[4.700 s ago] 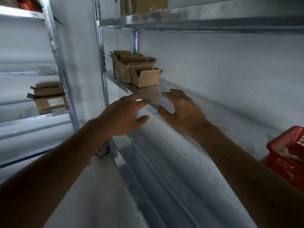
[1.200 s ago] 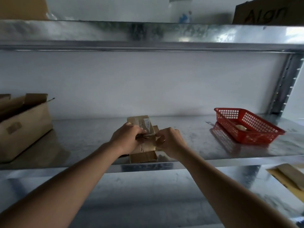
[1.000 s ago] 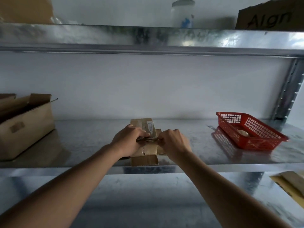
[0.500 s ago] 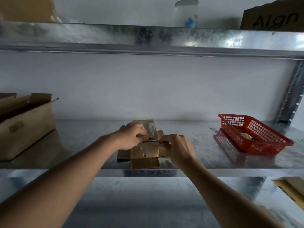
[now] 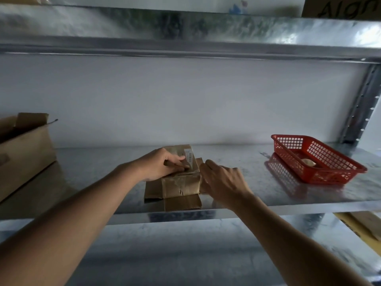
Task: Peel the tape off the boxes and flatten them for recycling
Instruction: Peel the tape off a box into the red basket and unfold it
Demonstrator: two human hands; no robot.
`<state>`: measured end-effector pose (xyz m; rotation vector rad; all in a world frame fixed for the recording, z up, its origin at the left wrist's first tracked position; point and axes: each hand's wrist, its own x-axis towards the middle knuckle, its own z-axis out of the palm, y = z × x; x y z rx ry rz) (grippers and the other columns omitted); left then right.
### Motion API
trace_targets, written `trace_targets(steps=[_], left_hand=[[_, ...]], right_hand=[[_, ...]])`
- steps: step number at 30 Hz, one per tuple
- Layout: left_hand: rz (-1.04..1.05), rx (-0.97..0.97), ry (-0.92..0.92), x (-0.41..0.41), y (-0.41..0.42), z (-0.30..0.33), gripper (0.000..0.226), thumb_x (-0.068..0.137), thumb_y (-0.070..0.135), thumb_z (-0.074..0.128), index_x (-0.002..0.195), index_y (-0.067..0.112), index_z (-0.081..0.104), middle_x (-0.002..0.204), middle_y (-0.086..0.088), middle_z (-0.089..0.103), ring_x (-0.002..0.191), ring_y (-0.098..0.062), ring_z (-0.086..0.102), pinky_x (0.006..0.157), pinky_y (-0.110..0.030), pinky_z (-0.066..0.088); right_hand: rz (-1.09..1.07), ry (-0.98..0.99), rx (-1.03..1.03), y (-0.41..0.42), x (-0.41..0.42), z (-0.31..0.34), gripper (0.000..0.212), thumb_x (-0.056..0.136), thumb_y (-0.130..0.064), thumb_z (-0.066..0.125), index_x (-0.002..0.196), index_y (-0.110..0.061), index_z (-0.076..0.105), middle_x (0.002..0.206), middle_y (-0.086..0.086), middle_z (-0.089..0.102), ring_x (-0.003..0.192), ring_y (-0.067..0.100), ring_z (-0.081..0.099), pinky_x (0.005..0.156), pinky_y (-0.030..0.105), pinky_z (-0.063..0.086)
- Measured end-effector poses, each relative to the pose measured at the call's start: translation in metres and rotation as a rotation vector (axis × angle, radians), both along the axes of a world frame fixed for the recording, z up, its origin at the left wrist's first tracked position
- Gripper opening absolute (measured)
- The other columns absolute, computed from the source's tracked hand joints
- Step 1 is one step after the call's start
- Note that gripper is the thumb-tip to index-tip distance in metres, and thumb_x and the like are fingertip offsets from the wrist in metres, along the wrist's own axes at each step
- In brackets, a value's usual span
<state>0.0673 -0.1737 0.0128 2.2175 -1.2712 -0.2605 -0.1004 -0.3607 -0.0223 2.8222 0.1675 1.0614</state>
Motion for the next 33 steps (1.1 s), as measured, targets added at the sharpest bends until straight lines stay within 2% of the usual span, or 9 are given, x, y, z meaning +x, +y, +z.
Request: trace_targets(steps=[4, 9, 11, 13, 16, 21, 25, 27, 33], left_hand=[[-0.015, -0.051, -0.026, 0.000, 0.002, -0.007, 0.024, 0.097, 0.033, 0.070, 0.119, 0.039, 0.077, 0.153, 0.022, 0.048, 0.143, -0.004, 0.042, 0.124, -0.031, 0.029], [-0.004, -0.060, -0.033, -0.006, -0.002, -0.007, 0.026, 0.099, 0.033, 0.068, 0.100, 0.058, 0.074, 0.154, 0.019, 0.049, 0.138, -0.004, 0.048, 0.105, -0.009, 0.032], [-0.002, -0.091, -0.030, -0.008, -0.003, -0.010, 0.026, 0.098, 0.029, 0.069, 0.103, 0.054, 0.075, 0.154, 0.015, 0.050, 0.138, -0.005, 0.048, 0.107, -0.007, 0.032], [0.004, -0.098, -0.039, -0.008, -0.004, -0.013, 0.023, 0.098, 0.025, 0.070, 0.114, 0.039, 0.077, 0.154, 0.012, 0.050, 0.142, -0.008, 0.045, 0.119, -0.021, 0.031], [0.024, -0.098, -0.007, -0.007, -0.005, -0.014, 0.022, 0.097, 0.028, 0.070, 0.116, 0.036, 0.078, 0.154, 0.014, 0.050, 0.142, -0.008, 0.043, 0.122, -0.031, 0.029], [0.030, -0.097, 0.000, -0.008, -0.006, -0.015, 0.018, 0.097, 0.033, 0.069, 0.109, 0.046, 0.075, 0.154, 0.017, 0.049, 0.136, 0.000, 0.041, 0.111, -0.019, 0.024], [0.040, -0.118, -0.034, -0.013, -0.007, -0.015, 0.022, 0.096, 0.031, 0.071, 0.116, 0.038, 0.076, 0.153, 0.012, 0.051, 0.141, -0.010, 0.045, 0.119, -0.025, 0.027], [0.055, -0.126, -0.048, -0.016, -0.009, -0.014, 0.024, 0.097, 0.026, 0.071, 0.119, 0.031, 0.076, 0.152, 0.009, 0.053, 0.141, -0.011, 0.047, 0.121, -0.026, 0.029], [0.077, -0.166, -0.077, -0.030, -0.011, -0.013, 0.021, 0.098, 0.021, 0.070, 0.116, 0.027, 0.079, 0.144, 0.008, 0.061, 0.130, 0.000, 0.048, 0.092, 0.009, 0.024]], right_hand=[[0.025, -0.047, -0.119, -0.005, 0.000, 0.006, 0.026, 0.075, -0.011, 0.087, 0.093, -0.009, 0.069, 0.080, 0.000, 0.063, 0.050, 0.013, 0.059, 0.034, 0.024, 0.041], [0.054, -0.097, -0.101, -0.005, -0.002, 0.009, 0.014, 0.081, -0.008, 0.074, 0.090, -0.012, 0.064, 0.080, 0.000, 0.057, 0.050, 0.016, 0.057, 0.035, 0.029, 0.044], [-0.034, -0.023, 0.023, -0.009, 0.000, 0.005, 0.008, 0.094, -0.021, 0.065, 0.098, -0.018, 0.060, 0.090, -0.006, 0.058, 0.057, 0.016, 0.061, 0.042, 0.033, 0.052], [-0.066, 0.048, 0.279, -0.011, 0.003, 0.001, 0.015, 0.103, -0.035, 0.055, 0.114, -0.025, 0.058, 0.102, -0.015, 0.061, 0.069, 0.012, 0.066, 0.054, 0.037, 0.058], [0.019, 0.142, 0.601, -0.013, 0.007, -0.003, 0.038, 0.104, -0.031, 0.058, 0.142, -0.030, 0.054, 0.114, -0.012, 0.069, 0.085, 0.011, 0.072, 0.072, 0.035, 0.062], [0.087, 0.192, 0.922, -0.012, 0.003, -0.004, 0.016, 0.102, -0.025, 0.063, 0.108, -0.022, 0.077, 0.096, -0.001, 0.077, 0.072, 0.014, 0.076, 0.065, 0.042, 0.064], [0.025, 0.142, 0.771, -0.008, 0.005, 0.006, 0.008, 0.088, -0.037, 0.078, 0.095, -0.035, 0.081, 0.089, -0.017, 0.074, 0.073, 0.001, 0.069, 0.061, 0.009, 0.045], [-0.015, 0.123, 0.773, -0.003, 0.008, 0.007, 0.007, 0.086, -0.032, 0.080, 0.093, -0.031, 0.082, 0.084, -0.015, 0.074, 0.071, 0.000, 0.067, 0.059, 0.012, 0.043], [-0.084, 0.009, 0.926, 0.005, 0.008, 0.007, 0.011, 0.094, -0.021, 0.071, 0.087, -0.024, 0.080, 0.076, -0.009, 0.074, 0.069, 0.013, 0.071, 0.060, 0.027, 0.055]])
